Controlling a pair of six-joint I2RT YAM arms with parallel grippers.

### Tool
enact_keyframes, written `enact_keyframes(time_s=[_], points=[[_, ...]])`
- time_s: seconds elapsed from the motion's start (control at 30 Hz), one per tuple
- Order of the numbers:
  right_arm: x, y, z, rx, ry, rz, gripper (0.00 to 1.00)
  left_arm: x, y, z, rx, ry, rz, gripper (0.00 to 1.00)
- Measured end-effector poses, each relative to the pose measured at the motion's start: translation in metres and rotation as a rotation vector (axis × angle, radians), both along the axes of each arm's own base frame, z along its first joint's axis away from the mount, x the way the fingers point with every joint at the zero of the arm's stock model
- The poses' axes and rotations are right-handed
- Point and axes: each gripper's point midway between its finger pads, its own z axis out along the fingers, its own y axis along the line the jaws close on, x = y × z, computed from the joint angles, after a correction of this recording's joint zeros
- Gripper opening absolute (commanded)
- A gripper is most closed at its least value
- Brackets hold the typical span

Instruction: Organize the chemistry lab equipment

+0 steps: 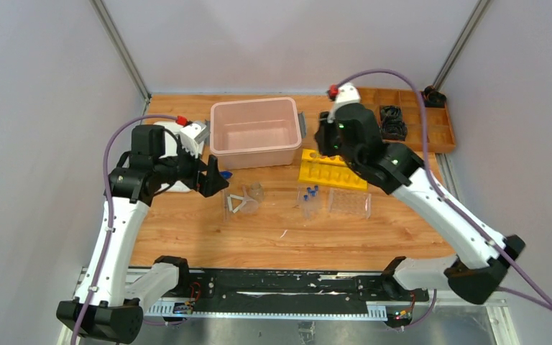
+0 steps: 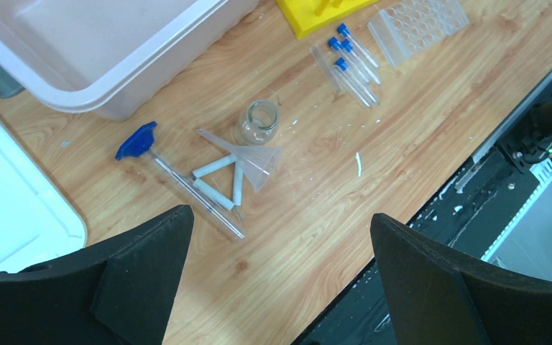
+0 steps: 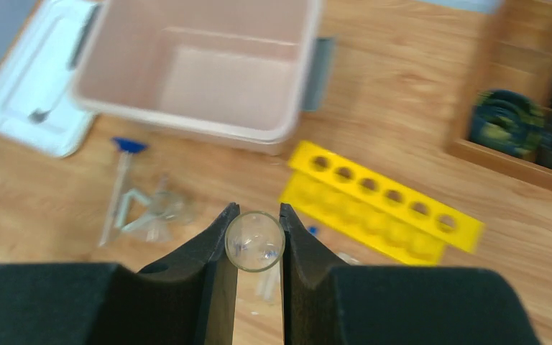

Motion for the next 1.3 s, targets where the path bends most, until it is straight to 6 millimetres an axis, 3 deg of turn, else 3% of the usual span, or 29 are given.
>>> enact_keyframes(time_s=[0.13,0.2,0.3,0.63,1.3], points=[[0.014,-0.074,0.006,-0.022,-0.11,-0.18,0.0,0.003,0.006,-0.004,0.029,0.013,0.031,1.0],[0.024,-0.096,0.01,-0.027,-0.151,-0.253,0.0,0.004,0.007,-0.006,0.037,0.02,0.039,1.0],[0.038,-0.112,0.004,-0.043,-0.176,-0.311,0.0,0.006,0.008,-0.005,0.039,0.027,0.045,1.0],[0.067,-0.11,-0.066,-0.124,-0.126,-0.314,0.0,0.007,0.007,-0.004,0.035,0.029,0.048,1.0],[0.092,-0.124,-0.097,-0.132,-0.126,-0.374,0.0,0.005,0.008,-0.008,0.044,0.045,0.042,1.0]])
